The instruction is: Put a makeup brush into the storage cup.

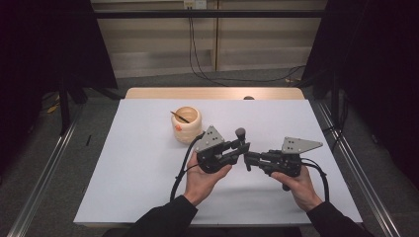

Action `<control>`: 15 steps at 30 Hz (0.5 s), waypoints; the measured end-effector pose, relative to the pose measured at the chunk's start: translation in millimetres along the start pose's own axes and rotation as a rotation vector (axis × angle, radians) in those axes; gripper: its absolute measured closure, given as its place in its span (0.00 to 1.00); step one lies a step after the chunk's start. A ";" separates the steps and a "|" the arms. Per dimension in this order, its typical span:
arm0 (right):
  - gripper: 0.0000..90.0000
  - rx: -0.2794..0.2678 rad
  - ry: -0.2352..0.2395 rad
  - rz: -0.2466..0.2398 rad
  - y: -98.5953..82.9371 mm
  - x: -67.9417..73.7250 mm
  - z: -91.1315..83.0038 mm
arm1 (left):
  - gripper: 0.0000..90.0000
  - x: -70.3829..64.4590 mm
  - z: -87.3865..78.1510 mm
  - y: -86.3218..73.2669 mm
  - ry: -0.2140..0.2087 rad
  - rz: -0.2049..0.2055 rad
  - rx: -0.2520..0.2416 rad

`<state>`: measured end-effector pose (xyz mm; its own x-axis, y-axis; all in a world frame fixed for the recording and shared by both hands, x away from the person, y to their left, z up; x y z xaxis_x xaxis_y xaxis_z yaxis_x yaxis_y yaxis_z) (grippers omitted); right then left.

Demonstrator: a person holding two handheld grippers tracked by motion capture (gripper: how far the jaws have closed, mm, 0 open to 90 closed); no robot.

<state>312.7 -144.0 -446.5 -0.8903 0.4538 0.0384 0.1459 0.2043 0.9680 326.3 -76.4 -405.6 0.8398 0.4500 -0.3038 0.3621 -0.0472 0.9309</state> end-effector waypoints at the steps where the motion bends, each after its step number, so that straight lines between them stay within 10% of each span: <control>1: 0.88 0.001 -0.006 -0.001 -0.3 -0.6 -0.3 | 0.84 -0.1 -0.5 -0.3 -0.004 0.008 0.005; 15: 0.61 -0.020 -0.053 -0.027 3.1 -6.1 -2.2 | 0.86 -3.1 -1.0 2.0 -0.005 0.027 0.010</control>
<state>317.6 -148.0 -443.1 -0.8698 0.4934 -0.0005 0.1131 0.2003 0.9732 324.0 -77.0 -402.6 0.8513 0.4443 -0.2791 0.3428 -0.0684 0.9369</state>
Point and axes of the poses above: each handheld gripper's, and its own axes: z roughly forward along the jaws, y roughly out of its top, x roughly to its left, the point moved 10 cm from there along z, roughly forward along the jaws, and after that the axes turned 7 degrees about -z, right-handed, at the moved point
